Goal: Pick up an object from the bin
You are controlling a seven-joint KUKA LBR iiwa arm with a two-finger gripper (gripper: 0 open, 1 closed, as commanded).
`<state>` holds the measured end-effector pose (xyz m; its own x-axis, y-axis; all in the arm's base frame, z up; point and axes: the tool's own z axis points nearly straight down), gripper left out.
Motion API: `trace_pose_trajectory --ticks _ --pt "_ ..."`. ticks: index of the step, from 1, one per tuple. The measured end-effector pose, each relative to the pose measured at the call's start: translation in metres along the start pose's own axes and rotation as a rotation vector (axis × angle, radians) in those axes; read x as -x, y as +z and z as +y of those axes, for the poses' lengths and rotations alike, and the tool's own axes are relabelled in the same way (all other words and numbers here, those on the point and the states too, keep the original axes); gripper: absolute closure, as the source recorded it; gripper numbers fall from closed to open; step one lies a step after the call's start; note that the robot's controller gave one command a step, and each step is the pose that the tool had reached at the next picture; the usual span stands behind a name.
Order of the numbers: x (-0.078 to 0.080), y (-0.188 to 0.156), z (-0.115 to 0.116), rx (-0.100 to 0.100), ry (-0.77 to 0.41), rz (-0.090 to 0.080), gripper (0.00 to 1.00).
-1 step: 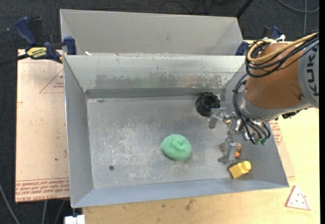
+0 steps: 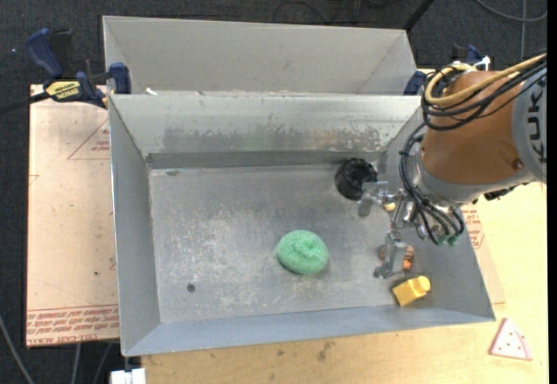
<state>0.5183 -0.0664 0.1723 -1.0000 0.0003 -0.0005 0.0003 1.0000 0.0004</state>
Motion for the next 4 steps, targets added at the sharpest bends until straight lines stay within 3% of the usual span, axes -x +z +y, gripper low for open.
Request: trace_pose_trajectory --ticks 1,2,3,4 --pt "0.007 0.027 0.026 -0.002 -0.043 -0.005 0.00" --pt "0.014 0.061 0.074 0.000 -0.210 0.000 0.00" --pt "0.043 0.094 0.081 0.001 -0.345 -0.001 1.00" --pt "0.043 0.094 0.081 0.001 -0.346 -0.001 1.00"
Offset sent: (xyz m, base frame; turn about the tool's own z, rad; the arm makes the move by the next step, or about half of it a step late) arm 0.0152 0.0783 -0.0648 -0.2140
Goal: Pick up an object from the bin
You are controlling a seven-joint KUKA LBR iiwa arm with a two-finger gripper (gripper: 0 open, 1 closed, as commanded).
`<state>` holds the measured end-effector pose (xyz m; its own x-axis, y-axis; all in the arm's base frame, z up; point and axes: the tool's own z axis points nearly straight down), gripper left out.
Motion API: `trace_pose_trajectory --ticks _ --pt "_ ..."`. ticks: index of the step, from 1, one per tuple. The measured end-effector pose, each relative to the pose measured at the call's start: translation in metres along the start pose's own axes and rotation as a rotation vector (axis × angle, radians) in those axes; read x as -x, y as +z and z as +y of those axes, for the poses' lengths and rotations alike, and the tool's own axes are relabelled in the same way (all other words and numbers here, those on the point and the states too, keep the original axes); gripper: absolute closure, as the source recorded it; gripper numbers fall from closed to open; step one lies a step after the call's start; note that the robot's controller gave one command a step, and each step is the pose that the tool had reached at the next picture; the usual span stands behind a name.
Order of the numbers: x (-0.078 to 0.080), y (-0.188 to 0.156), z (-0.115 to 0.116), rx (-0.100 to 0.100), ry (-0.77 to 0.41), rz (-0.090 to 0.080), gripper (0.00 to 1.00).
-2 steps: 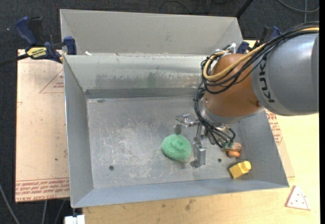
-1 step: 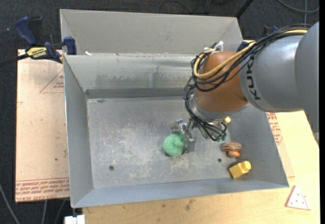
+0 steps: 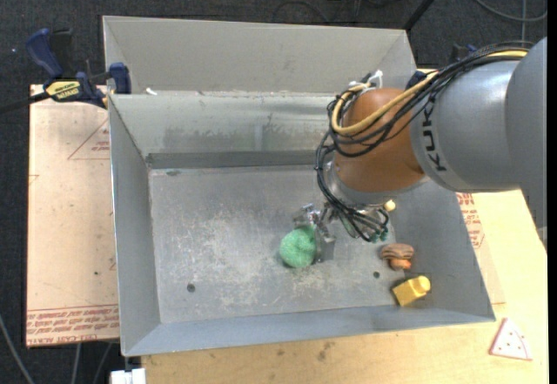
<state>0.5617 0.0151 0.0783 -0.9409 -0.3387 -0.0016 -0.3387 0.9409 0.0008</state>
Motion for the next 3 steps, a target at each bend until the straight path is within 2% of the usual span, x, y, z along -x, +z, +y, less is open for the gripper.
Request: trace_pose_trajectory --ticks 1,2,3 --pt "0.031 -0.115 0.000 -0.001 -0.001 -0.002 1.00" --pt "0.031 -0.115 0.000 -0.001 0.000 -0.002 1.00" --pt "0.038 -0.224 0.011 -0.001 0.003 -0.003 1.00"
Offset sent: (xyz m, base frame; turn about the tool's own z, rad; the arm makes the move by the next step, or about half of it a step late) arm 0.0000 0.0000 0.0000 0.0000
